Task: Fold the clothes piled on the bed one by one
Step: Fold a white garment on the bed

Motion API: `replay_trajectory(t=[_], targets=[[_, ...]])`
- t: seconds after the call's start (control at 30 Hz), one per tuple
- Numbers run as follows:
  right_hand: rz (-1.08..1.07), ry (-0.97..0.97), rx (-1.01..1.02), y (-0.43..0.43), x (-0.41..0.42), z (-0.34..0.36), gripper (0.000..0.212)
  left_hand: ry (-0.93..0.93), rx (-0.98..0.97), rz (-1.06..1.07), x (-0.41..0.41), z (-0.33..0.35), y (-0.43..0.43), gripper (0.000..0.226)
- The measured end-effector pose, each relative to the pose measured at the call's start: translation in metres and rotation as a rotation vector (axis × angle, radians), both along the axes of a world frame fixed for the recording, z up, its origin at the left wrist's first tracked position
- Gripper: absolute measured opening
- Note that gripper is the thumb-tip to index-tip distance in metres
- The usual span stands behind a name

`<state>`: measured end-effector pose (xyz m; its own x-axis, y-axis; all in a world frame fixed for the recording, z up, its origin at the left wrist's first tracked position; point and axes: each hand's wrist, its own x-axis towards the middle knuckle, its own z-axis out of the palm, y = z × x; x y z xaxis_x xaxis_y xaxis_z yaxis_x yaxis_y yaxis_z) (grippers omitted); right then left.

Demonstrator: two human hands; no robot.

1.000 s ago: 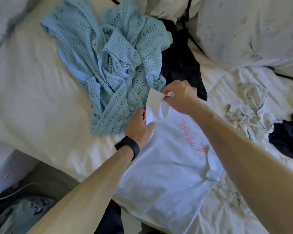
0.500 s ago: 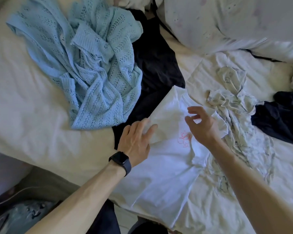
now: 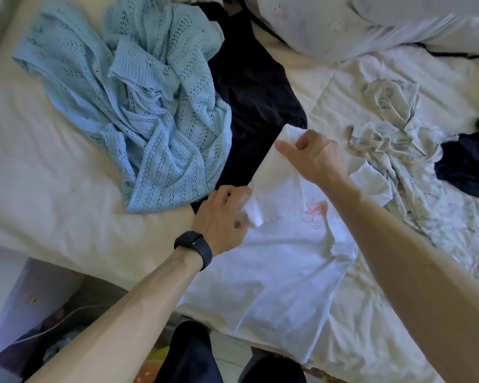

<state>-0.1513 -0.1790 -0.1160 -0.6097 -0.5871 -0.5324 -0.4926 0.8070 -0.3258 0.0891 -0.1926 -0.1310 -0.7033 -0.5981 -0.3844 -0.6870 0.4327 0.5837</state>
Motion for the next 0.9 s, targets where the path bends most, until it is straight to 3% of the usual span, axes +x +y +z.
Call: replay_trajectory(t=[0.13,0.27,0.4,0.53,0.6,0.7,0.73,0.83,0.9], targets=[[0.009,-0.093,-0.030,0.005,0.002,-0.005,0.040,0.061,-0.223,0.006,0.000,-0.004,-0.002,0.032],[-0.068,-0.068,-0.179,-0.006,0.004,-0.006,0.027,0.125,-0.303,0.052,0.012,-0.004,-0.008,0.034],[-0.229,-0.309,-0.320,-0.025,0.012,-0.007,0.018,0.061,-0.371,0.112,0.023,-0.007,-0.014,0.029],[-0.225,-0.358,-0.267,-0.025,0.019,-0.013,0.026,-0.161,0.008,0.100,0.017,-0.011,-0.015,0.051],[-0.215,-0.345,-0.216,-0.018,0.022,-0.016,0.043,-0.148,0.163,0.163,0.010,-0.011,-0.017,0.063],[-0.172,-0.330,-0.078,0.000,0.029,-0.015,0.047,-0.076,0.308,0.367,-0.002,-0.010,-0.022,0.076],[-0.157,-0.332,-0.042,0.006,0.032,-0.015,0.045,-0.081,0.314,0.413,-0.004,-0.013,-0.023,0.073],[-0.169,-0.270,-0.035,0.023,0.041,-0.013,0.038,-0.168,0.217,0.335,-0.005,-0.021,-0.028,0.033],[-0.188,-0.168,-0.098,0.035,0.053,-0.011,0.043,-0.184,0.162,0.276,-0.004,-0.025,-0.029,0.026]])
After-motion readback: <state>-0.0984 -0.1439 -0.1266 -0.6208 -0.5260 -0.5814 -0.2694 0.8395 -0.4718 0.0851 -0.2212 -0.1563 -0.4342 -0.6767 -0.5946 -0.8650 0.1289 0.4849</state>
